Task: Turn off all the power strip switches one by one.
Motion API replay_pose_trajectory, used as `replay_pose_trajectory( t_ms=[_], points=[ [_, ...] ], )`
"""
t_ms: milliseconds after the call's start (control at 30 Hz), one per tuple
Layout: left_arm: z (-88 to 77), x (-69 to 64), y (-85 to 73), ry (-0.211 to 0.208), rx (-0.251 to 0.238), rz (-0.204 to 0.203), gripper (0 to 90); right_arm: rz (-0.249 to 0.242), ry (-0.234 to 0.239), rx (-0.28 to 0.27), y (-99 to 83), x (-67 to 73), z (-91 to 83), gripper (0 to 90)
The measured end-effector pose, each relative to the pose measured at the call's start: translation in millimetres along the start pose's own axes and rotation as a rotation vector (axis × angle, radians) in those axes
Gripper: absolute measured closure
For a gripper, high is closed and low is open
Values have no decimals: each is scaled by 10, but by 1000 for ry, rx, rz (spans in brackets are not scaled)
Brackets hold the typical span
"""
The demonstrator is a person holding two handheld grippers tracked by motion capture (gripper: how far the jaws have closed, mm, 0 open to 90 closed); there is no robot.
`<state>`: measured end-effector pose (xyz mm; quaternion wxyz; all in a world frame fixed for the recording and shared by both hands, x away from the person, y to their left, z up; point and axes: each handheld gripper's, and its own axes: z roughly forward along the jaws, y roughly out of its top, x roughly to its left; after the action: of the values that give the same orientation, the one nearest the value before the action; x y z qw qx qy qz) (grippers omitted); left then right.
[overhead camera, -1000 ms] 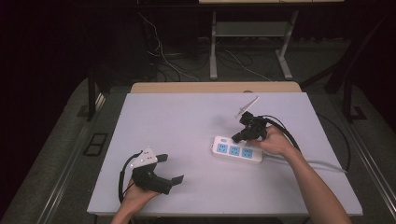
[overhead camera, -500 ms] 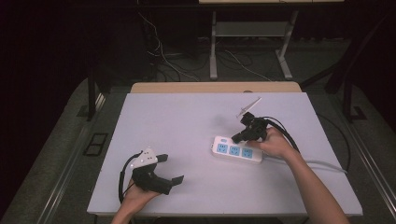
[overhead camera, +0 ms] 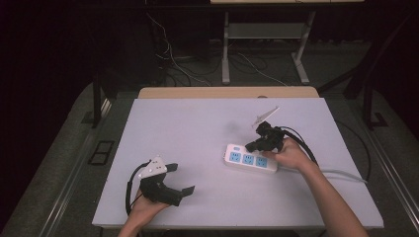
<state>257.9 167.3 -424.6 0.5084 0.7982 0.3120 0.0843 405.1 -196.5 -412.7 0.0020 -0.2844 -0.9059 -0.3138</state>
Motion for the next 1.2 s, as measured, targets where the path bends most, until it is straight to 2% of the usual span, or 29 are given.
replay_pose_trajectory(
  t_ms=[133,200,233,367,633,767,833,900,1200],
  points=[
    [4,1,0,0,1,-1,0,3,-5,15,-26,-3,-28,900],
    [5,-5,0,-2,0,-2,0,7,0,-2,-59,-16,-37,900],
    [4,-8,-1,-1,0,0,0,-10,-11,-5,-66,-3,-40,900],
    [15,-1,-2,-1,4,-3,0,2,-6,-27,-92,-11,-40,900],
    [11,4,-2,-1,2,-5,0,12,0,-17,-77,-23,-40,900],
    [11,6,-2,-2,2,-6,0,-4,-17,-14,-68,6,-45,900],
    [12,8,-3,-2,2,-6,0,7,-13,-44,-50,3,-99,900],
    [13,6,-3,-2,2,-6,0,1,-21,-41,-39,-2,-119,900],
    [10,9,-3,-3,2,-5,0,-1,-2,-67,41,29,-192,900]
  ],
)
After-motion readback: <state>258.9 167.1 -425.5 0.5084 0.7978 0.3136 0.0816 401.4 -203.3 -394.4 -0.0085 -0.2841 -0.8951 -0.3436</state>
